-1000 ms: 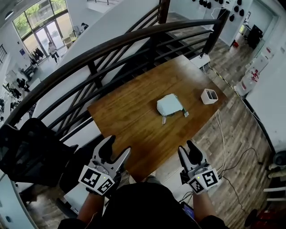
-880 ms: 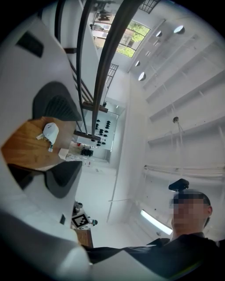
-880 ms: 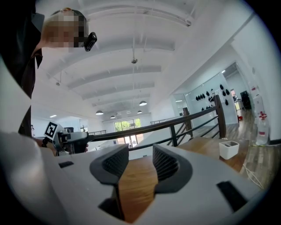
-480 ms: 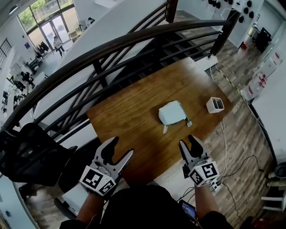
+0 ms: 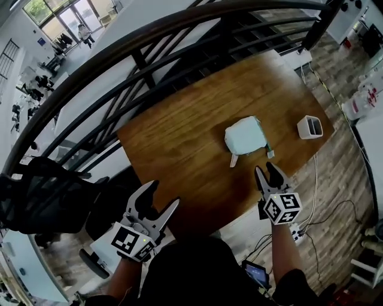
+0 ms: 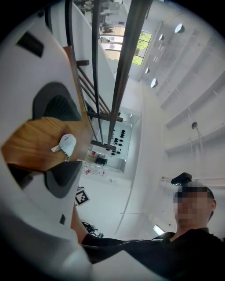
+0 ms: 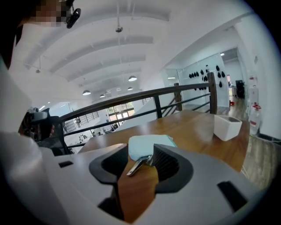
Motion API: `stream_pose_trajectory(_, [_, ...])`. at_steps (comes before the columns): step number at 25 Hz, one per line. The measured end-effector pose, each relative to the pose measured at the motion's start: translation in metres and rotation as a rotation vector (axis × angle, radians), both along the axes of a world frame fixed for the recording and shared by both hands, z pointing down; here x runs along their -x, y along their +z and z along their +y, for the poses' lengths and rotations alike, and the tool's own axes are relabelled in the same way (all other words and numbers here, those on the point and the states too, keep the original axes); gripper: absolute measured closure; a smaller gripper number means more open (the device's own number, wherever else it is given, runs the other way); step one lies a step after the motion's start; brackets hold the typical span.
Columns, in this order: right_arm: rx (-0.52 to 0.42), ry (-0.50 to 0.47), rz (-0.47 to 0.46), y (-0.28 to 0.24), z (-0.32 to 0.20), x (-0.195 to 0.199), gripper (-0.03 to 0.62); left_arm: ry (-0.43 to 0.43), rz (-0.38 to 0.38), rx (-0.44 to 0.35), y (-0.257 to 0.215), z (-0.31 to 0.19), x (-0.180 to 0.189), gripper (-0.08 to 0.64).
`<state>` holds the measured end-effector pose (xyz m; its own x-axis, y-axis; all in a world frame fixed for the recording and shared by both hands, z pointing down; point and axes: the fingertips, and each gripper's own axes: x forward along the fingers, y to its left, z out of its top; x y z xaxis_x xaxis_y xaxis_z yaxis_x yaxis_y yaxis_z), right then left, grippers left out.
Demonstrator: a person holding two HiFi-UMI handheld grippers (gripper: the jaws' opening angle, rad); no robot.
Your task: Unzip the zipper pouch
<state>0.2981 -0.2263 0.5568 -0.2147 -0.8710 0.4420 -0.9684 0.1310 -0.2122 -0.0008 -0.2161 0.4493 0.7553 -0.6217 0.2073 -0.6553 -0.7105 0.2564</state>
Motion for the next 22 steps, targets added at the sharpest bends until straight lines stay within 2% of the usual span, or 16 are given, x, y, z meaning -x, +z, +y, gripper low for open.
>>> stream_pose_trajectory(6, [0.096, 0.129, -0.251, 0.04, -0.026, -0.019, 0.397, -0.038, -0.03, 0.058, 0.018, 0.0, 0.0, 0.268])
stream_pose_trajectory(16, [0.182, 0.321, -0.469, 0.074, -0.065, -0.039, 0.331, -0.125, -0.047, 0.078, 0.024, -0.012, 0.005, 0.268])
stream_pose_trajectory(20, [0.223, 0.428, -0.653, 0.09, -0.074, -0.05, 0.328, -0.162, -0.038, 0.098, 0.025, -0.012, 0.009, 0.268])
stream_pose_trajectory(22, [0.236, 0.447, -0.701, 0.096, -0.078, -0.053, 0.332, -0.179, -0.042, 0.108, 0.027, -0.01, 0.013, 0.268])
